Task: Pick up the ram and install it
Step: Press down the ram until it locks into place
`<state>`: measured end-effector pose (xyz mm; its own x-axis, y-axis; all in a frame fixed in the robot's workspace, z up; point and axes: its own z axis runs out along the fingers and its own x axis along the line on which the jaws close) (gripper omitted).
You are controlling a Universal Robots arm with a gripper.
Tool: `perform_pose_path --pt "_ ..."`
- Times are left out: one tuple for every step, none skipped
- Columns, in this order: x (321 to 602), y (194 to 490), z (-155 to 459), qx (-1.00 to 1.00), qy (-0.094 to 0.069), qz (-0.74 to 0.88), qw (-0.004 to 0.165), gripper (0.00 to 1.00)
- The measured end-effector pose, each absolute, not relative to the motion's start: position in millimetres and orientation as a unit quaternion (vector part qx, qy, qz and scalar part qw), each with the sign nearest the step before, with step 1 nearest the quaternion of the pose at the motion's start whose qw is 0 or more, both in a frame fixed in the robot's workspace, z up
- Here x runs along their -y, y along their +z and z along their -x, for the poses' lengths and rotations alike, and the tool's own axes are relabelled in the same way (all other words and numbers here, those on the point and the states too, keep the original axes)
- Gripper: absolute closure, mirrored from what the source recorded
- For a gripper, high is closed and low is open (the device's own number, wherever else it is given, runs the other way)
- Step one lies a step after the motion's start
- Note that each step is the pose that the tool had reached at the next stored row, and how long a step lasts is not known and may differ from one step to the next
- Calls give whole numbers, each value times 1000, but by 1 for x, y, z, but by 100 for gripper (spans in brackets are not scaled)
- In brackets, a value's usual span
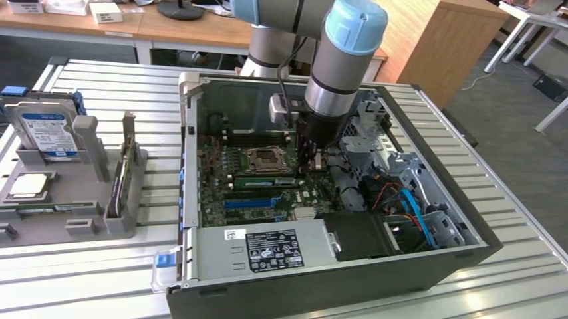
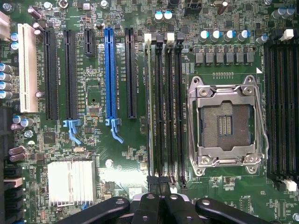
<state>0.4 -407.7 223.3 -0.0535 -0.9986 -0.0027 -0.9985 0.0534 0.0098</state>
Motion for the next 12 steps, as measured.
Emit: perform_pose_path --pt "408 223 0 726 -4 -688 2 89" --pt "408 223 0 726 -5 -688 2 89" --pt "408 223 0 726 -5 -688 2 89" --pt "408 223 0 726 -5 -688 2 89" --pt "408 223 0 726 -5 -688 2 89" --pt "408 222 0 726 -4 -688 2 89" --pt "408 222 0 726 -4 -688 2 89" --pt "408 222 0 726 -4 -688 2 89" --pt "408 222 0 726 -5 -688 2 89" --pt "408 222 0 726 -5 -688 2 89" --pt "408 223 0 726 -5 -688 2 89" --pt "407 223 0 726 -5 -688 2 89"
